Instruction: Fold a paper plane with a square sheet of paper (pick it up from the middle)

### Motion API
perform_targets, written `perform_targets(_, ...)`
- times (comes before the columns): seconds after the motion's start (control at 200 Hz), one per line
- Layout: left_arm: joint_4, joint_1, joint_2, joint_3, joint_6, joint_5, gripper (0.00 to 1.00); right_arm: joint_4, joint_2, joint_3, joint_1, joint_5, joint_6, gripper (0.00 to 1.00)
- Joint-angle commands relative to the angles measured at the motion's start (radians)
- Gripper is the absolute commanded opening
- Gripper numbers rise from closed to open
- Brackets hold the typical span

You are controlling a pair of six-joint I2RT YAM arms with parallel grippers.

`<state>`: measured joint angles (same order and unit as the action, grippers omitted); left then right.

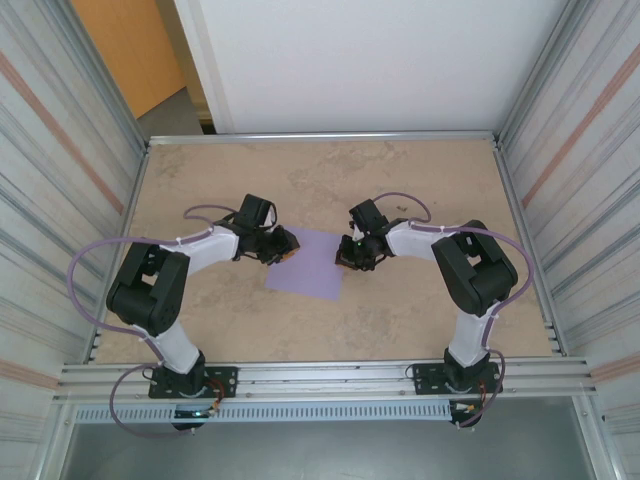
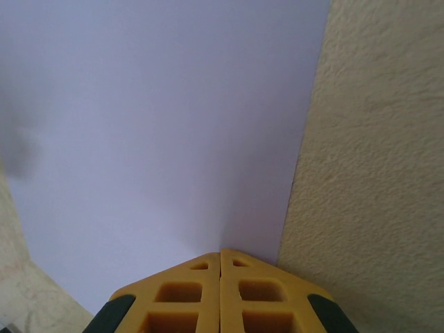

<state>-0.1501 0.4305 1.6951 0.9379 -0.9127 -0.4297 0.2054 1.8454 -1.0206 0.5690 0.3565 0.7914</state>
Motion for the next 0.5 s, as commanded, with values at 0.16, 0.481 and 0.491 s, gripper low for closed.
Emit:
perform_targets(0.16,-0.085,-0.01,0.018,0.059,0.105,-0.034,0.23,0.154,0.055,-0.066,-0.02,-0.083,-0.152,0.08)
perform_targets(0.481,-0.151,-0.015,0.051,0.084,0.207,-0.035,0.22,0.303,0.076,-0.116,-0.076,-0.011,-0.51,0.07)
perform_targets(0.491,-0.154,-0.015,0.054,0.087,0.21,-0.036,0.22,0.302,0.076,-0.117,-0.078,-0.003,-0.515,0.07)
